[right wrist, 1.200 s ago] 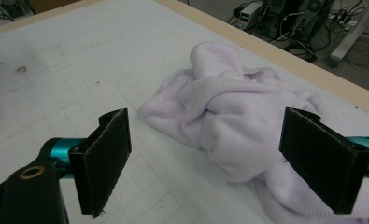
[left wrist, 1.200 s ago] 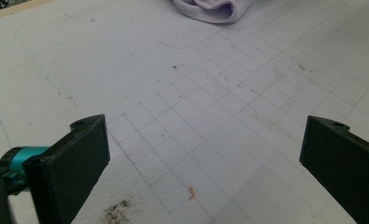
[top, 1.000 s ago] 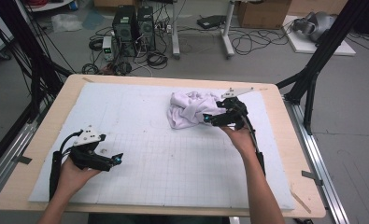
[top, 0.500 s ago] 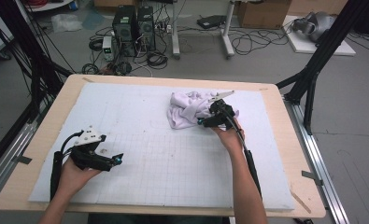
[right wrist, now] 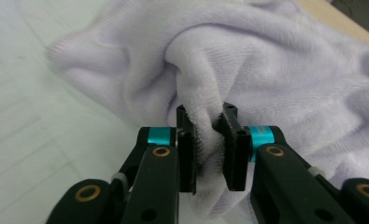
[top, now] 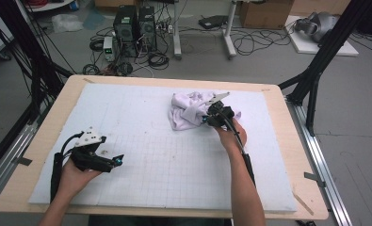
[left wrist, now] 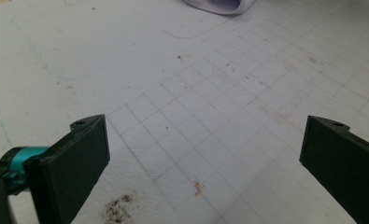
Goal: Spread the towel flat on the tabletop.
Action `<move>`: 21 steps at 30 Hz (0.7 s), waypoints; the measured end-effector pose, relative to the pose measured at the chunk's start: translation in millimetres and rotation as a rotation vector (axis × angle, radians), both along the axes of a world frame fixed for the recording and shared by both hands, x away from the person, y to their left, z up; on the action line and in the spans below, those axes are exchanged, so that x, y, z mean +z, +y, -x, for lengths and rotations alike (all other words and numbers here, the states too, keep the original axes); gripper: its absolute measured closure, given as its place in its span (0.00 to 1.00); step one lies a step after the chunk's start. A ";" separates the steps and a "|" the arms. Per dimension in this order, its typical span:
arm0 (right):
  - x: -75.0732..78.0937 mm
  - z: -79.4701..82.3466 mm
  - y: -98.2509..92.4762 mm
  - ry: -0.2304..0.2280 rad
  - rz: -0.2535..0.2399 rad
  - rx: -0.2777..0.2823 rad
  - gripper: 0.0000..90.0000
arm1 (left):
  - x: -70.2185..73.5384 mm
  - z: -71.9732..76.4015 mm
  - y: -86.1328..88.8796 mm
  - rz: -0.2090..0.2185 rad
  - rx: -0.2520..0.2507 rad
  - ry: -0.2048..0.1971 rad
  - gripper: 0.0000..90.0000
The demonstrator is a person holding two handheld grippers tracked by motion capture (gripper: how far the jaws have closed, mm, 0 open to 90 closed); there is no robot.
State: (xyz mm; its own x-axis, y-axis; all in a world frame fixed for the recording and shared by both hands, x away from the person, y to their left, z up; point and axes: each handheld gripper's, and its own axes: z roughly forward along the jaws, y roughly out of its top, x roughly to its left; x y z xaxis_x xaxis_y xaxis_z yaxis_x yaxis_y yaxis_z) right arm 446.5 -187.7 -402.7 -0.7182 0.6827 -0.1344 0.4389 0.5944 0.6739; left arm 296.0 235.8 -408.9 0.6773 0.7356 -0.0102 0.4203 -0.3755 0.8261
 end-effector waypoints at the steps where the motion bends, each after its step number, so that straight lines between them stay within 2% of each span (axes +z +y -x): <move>1: 4.0 2.3 0.2 -0.012 -0.003 0.020 0.89 | 0.4 -0.2 0.2 0.001 -0.001 0.002 0.02; 4: 18.4 11.4 -0.8 -0.035 -0.049 0.049 0.90 | 1.0 0.7 0.6 0.008 0.007 -0.002 0.02; 5: 24.7 15.0 -2.6 -0.032 -0.081 0.055 0.90 | 1.3 0.9 0.8 0.006 0.007 -0.003 0.02; 7: 36.0 19.8 -3.9 -0.002 -0.115 0.073 0.90 | 2.0 1.3 1.6 0.003 0.007 -0.006 0.02; 11: 61.5 36.5 -0.9 -0.019 -0.144 0.130 0.90 | 3.2 1.2 2.6 0.007 0.009 -0.012 0.02; 12: 69.5 42.8 0.5 -0.027 -0.155 0.159 0.90 | 3.2 1.2 2.6 0.007 0.009 -0.012 0.02; 13: 69.5 42.8 0.5 -0.027 -0.155 0.159 0.90 | 3.5 1.2 3.0 0.008 0.008 -0.013 0.02; 14: 80.7 53.5 4.2 -0.026 -0.163 0.201 0.90 | 3.8 1.5 3.1 0.012 0.010 -0.013 0.02; 21: 101.1 100.4 20.6 -0.039 -0.164 0.358 0.90 | 6.2 3.3 3.3 0.017 0.006 -0.020 0.02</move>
State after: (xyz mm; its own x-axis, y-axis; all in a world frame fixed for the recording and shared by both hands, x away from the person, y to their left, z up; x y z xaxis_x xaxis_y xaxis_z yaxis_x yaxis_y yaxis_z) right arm 346.1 -167.0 -301.6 -0.9113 0.4046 -0.0764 0.1953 0.5879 0.7850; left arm 292.7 239.1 -402.6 0.6730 0.7396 -0.0097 0.4060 -0.3584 0.8406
